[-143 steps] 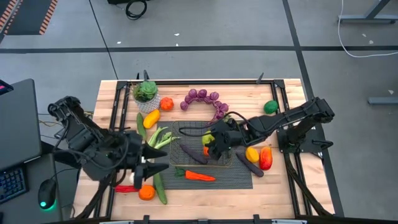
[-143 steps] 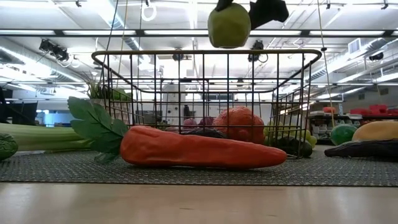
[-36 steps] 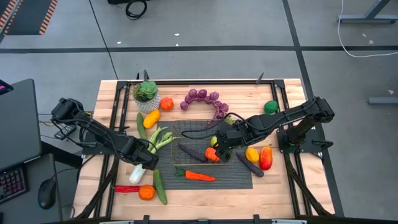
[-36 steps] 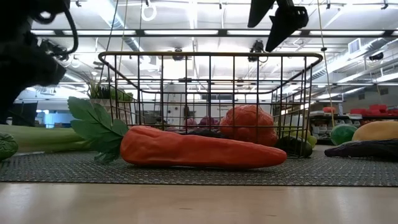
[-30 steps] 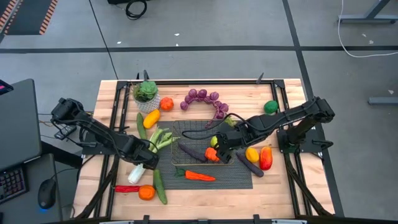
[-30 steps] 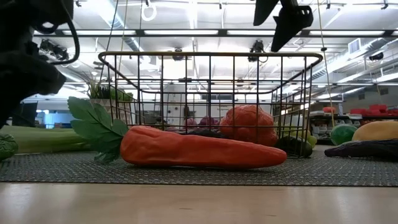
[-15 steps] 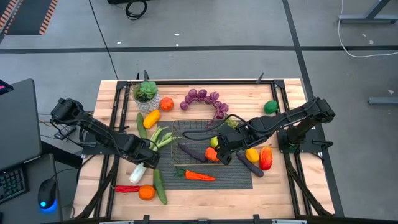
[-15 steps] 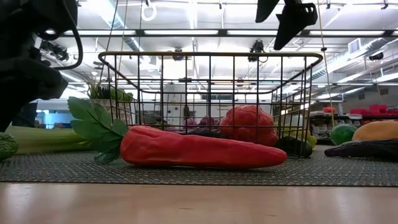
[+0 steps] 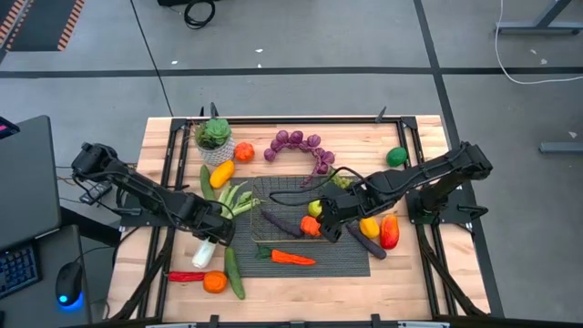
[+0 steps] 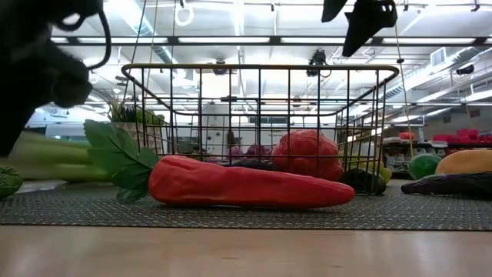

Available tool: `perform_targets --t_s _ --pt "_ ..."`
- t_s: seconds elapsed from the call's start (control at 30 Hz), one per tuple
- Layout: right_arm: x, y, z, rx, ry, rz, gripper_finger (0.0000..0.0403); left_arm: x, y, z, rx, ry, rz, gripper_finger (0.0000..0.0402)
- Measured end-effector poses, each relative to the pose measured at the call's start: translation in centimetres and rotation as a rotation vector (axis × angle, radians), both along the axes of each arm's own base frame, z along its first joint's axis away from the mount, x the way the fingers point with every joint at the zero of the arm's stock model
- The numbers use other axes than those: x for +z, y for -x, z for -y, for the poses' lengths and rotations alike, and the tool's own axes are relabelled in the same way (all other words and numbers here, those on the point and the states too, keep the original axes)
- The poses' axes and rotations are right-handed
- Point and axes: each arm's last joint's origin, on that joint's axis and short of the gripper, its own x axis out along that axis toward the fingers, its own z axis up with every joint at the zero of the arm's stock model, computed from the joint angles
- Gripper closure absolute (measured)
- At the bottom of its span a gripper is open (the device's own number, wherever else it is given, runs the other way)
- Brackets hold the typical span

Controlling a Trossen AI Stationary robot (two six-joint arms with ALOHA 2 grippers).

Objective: Build produce basket
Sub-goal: Put the green celery into the gold wire basket

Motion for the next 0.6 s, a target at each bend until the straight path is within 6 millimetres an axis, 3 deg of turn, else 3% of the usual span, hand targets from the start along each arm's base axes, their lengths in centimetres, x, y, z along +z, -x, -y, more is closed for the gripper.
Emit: perform_targets --t_s 0.4,0.6 --pt "3.3 2.0 0.6 -0.007 -0.055 0.144 0.0054 6.6 1.3 -0.6 -0.003 -0.069 -0.031 0.0313" --pt "6.2 3.2 1.2 -0.032 -0.078 0.343 0.0054 11.4 0.7 -0.2 -0.008 -0.111 0.138 0.0313"
